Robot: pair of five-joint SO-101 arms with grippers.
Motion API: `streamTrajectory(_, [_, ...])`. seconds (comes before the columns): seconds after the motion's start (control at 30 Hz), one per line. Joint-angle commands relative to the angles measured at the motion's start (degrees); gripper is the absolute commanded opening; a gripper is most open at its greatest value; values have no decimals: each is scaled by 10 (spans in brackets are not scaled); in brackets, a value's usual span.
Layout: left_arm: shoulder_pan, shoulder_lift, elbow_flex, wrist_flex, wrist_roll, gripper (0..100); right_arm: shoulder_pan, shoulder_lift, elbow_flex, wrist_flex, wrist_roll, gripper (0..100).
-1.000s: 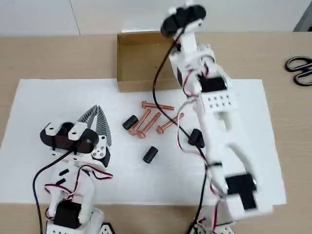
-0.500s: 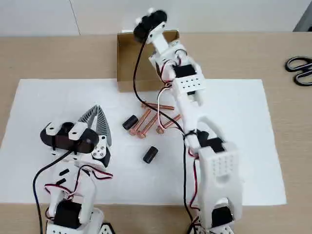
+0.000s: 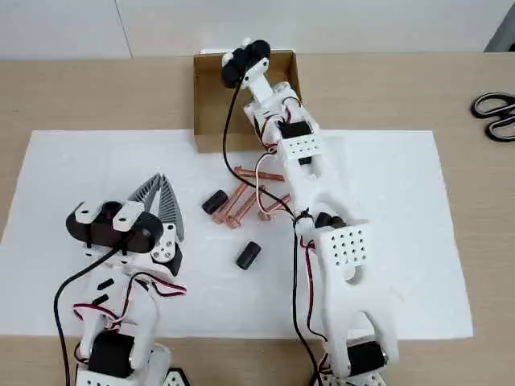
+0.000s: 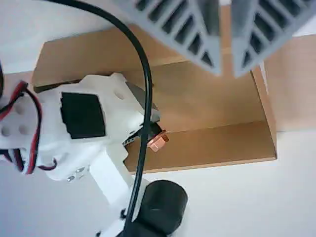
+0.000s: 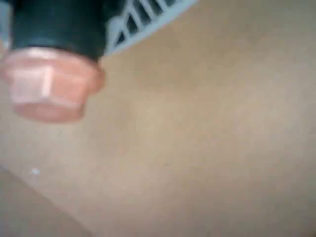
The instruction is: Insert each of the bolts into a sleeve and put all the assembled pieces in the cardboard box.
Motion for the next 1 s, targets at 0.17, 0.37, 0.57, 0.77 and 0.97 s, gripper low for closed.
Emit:
streamTrajectory(0.17, [-4,-7,-1,-14,4,6,0,23,-72,-11,6,9])
streamTrajectory(0.37, [-4,-7,-1,-14,4,6,0,26,-72,-10,6,93])
streamTrajectory(0.57, [-4,-7,-1,-14,4,6,-2,23,-72,29,6,168])
streamTrajectory(0.77, [-4,-7,-1,-14,4,6,0,22,-82,32,6,166])
streamTrajectory(0.97, [-4,-7,-1,-14,4,6,-1,7,-225,109,5,166])
